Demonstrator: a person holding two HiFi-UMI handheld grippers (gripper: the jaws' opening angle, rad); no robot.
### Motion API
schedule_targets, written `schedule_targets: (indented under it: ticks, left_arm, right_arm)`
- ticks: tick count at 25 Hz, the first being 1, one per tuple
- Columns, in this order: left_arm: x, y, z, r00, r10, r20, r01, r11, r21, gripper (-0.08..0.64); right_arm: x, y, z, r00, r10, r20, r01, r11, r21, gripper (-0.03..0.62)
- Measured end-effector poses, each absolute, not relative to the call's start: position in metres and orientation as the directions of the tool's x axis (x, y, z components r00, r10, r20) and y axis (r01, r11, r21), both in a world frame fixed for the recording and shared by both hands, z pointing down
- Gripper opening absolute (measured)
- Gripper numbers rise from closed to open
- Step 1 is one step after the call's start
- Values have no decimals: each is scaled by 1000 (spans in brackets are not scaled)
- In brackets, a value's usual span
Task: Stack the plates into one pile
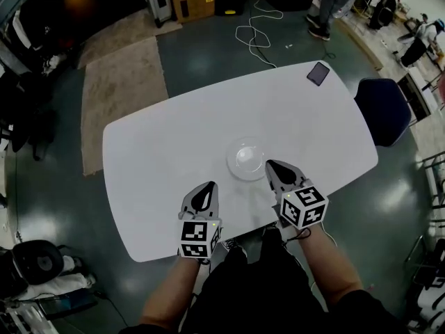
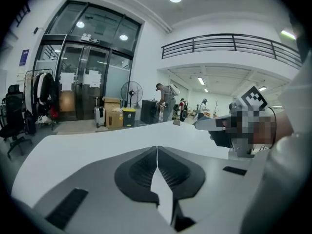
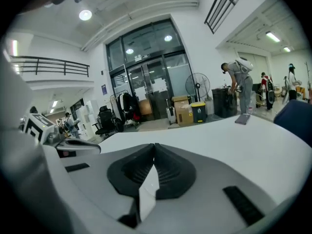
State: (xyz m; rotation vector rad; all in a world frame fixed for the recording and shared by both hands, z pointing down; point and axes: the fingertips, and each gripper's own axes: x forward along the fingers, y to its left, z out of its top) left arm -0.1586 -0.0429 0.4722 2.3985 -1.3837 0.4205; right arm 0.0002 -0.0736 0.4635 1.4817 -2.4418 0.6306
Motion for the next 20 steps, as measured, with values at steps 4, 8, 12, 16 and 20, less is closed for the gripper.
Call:
schedule_targets:
  ticks: [4, 8, 12, 16, 20]
  left_arm:
    - [-176, -37, 443, 461, -801, 382, -886, -443, 140, 21]
    - [-193, -30, 418, 419, -831, 365, -907, -401, 128, 21]
    - [-206, -17, 396, 374, -859, 350, -927, -360, 107, 21]
    - [-198, -1, 383, 338, -883, 325, -941, -327, 90, 21]
    - [-175, 25, 378, 295, -900, 322, -955, -286, 77, 20]
  right_arm:
    - [-2, -56, 421, -483, -810, 333, -875, 437, -207, 18]
    - [-1, -41, 387, -500, -818, 285, -866, 468, -175, 18]
    - [-3, -27, 361, -531, -811, 246, -847, 506, -161, 18]
    - [4, -16, 350, -569, -793, 220, -823, 548, -153, 18]
    - [19, 0, 347, -618, -758, 210, -786, 598, -157, 18]
